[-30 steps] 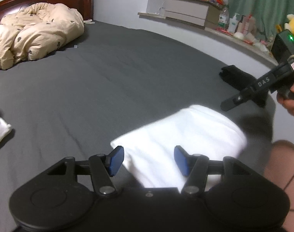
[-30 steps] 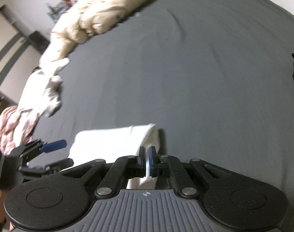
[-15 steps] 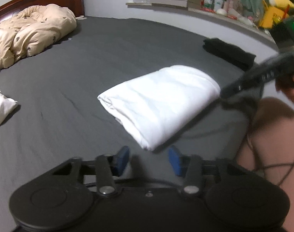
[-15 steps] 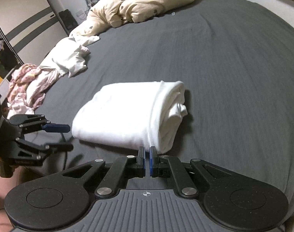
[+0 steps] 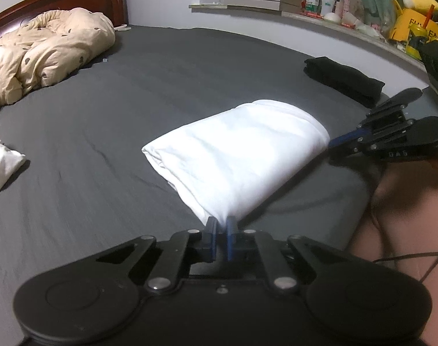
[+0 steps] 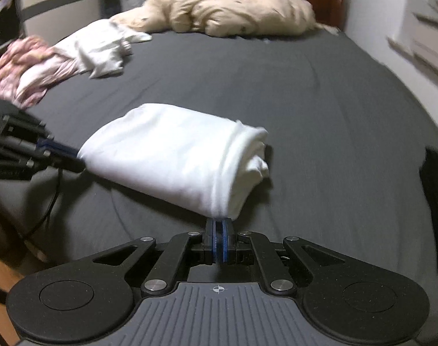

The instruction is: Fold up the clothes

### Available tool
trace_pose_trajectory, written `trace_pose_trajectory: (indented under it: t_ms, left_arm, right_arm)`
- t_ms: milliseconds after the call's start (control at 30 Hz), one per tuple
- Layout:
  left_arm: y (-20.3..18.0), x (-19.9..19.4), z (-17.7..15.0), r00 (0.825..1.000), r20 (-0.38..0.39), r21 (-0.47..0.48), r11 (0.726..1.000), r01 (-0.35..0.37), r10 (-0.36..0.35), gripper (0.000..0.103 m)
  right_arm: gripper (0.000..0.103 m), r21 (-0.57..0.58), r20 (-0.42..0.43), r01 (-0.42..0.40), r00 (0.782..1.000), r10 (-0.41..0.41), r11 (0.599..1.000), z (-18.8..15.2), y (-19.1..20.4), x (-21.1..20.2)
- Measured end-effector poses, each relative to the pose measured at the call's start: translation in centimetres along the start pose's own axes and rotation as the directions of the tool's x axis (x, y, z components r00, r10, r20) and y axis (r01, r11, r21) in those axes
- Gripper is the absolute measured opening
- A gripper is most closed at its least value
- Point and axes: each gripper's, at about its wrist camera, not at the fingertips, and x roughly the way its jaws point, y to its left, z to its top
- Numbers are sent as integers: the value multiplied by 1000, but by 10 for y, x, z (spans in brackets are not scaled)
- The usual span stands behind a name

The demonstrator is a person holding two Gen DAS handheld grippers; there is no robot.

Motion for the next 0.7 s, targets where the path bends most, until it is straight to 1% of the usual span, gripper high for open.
trace_pose_trajectory:
  t_ms: [33, 267, 367, 467, 600, 667, 700]
  left_arm:
    - [0, 0, 0, 1000, 1, 1, 1000, -1, 1, 6]
    - [-6, 3, 0, 1000, -12, 27, 999, -24, 24, 6]
    - [-4, 5, 0, 1000, -23, 8, 1000, -18, 18, 6]
    - [-3, 7, 1, 999, -30, -12, 1000, -17, 16, 7]
    - [-3, 9, 1, 999, -37, -25, 999, -22, 21, 7]
    - [-3, 9, 1, 999, -41, -31, 999, -23, 22, 7]
    - [-3, 10, 1, 999, -42, -38, 999, -22, 21, 7]
  right_arm:
    - [3, -29, 1, 9, 1000, -9, 1000, 0, 2, 0]
    - [4, -139, 3, 47, 999, -48, 989, -2, 13, 1]
    - [4, -119, -6, 40, 999, -41, 992, -4, 12, 2]
    - [4, -74, -21, 22, 1000, -23, 997, -3, 9, 3]
    - [4, -33, -81, 20, 997, -22, 999, -4, 8, 12]
    - [4, -16, -83, 17, 996, -18, 1000, -3, 7, 13]
    - [4, 14, -83, 11, 996, -10, 1000, -3, 3, 13]
